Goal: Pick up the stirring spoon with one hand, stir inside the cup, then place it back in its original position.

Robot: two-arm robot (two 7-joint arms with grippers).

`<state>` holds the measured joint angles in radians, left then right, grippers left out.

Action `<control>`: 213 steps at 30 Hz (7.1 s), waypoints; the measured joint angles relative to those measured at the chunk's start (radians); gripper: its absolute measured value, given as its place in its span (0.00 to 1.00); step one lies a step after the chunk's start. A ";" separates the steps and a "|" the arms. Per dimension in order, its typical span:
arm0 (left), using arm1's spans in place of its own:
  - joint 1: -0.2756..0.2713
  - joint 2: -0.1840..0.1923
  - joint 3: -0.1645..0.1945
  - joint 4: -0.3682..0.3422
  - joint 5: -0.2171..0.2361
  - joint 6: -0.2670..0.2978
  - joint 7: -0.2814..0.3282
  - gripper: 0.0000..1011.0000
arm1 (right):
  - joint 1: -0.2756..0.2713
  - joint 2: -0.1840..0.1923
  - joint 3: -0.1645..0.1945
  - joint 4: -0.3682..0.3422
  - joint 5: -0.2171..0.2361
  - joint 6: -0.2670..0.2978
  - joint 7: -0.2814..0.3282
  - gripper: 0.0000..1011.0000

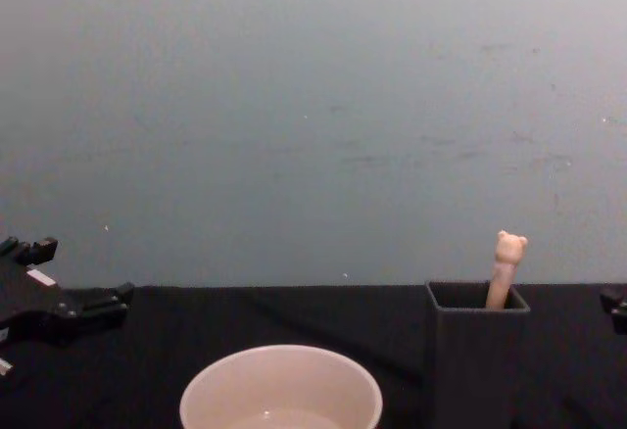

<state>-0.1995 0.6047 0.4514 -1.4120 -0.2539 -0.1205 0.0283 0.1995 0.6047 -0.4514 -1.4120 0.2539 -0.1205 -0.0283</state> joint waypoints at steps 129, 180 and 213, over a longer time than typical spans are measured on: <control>0.000 0.000 0.000 0.000 0.000 0.000 0.000 0.99 | 0.146 -0.140 0.028 0.097 0.329 0.115 0.607 0.21; 0.000 0.000 0.000 0.000 0.000 0.000 0.000 0.99 | 0.252 -0.220 -0.081 -0.004 0.291 0.023 0.687 0.21; 0.000 0.000 0.000 0.000 0.000 0.000 0.000 0.99 | 0.311 -0.341 -0.166 0.269 0.113 -0.118 0.723 0.21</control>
<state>-0.1995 0.6047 0.4514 -1.4120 -0.2539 -0.1205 0.0283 0.5101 0.2639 -0.6179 -1.1429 0.3674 -0.2389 0.6943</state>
